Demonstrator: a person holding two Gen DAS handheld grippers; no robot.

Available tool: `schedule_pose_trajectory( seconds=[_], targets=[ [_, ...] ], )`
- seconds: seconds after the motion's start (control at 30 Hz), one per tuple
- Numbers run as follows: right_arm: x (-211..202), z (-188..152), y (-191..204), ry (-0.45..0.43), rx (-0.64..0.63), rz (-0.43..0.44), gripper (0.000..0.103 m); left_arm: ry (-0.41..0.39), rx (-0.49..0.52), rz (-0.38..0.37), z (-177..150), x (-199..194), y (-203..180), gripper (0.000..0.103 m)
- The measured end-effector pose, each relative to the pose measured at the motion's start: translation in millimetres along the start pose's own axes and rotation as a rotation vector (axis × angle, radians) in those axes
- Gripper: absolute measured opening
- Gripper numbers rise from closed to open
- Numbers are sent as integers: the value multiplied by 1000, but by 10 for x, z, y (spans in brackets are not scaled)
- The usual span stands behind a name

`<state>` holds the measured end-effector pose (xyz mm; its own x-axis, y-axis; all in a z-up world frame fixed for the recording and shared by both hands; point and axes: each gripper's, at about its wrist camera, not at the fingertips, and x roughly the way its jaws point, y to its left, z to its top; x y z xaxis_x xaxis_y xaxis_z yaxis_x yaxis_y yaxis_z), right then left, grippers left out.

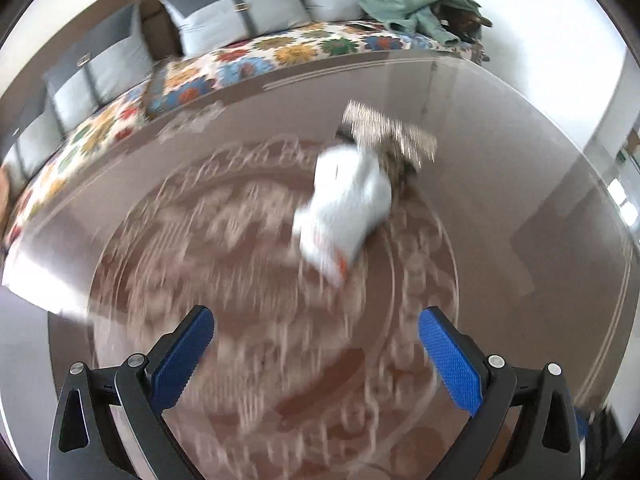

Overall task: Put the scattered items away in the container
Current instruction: 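Grasp the white knit glove with the left gripper and lift it, then grasp the silver rhinestone bow clip with the right gripper and lift it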

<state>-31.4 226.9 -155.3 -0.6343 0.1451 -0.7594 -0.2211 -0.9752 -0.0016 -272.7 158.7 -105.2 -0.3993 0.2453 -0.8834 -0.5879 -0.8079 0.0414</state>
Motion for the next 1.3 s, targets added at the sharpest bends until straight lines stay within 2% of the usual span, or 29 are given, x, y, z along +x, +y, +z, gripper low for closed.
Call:
schedule_pose_trajectory(
  seconds=[0.03,0.23,0.33,0.37,0.43,0.47,0.57,0.77,0.87,0.9,1.0,1.1,1.2,1.23,1.3],
  targets=[
    [4,2,-1,-1,-1,1,68,10,9,-14,139,71,9,103],
    [27,11,-4,-8,-9,8,69,98,101,25,536,550,-93,103],
    [38,16,-6,-12,-13,12,69,113,88,-23,612,707,-98,100],
    [42,17,-6,-13,-14,13,69,118,82,-38,636,757,-98,82],
    [49,18,-10,-15,-13,13,69,123,39,-47,642,777,-47,55],
    [53,18,-12,-16,-13,13,69,122,16,-45,634,771,-21,36],
    [64,19,-17,-18,-12,12,69,118,-50,-38,607,749,54,35],
    [80,30,-30,-21,-12,17,69,109,-187,-6,78,471,258,35],
    [65,74,-101,-9,17,63,69,108,-214,17,-177,352,334,35],
    [64,131,-169,-3,48,156,69,107,-223,25,-262,312,359,35],
    [82,490,-279,-17,56,335,69,106,-249,49,-516,193,435,34],
    [291,1310,-331,-87,-55,441,69,105,-268,62,-686,111,480,35],
    [626,1935,-291,-108,-240,442,69,104,-275,52,-704,98,465,35],
    [754,2121,-206,-131,-363,380,69,103,-280,47,-709,96,457,35],
    [998,2348,-97,-140,-558,352,69,100,-290,41,-721,88,450,35]
  ],
)
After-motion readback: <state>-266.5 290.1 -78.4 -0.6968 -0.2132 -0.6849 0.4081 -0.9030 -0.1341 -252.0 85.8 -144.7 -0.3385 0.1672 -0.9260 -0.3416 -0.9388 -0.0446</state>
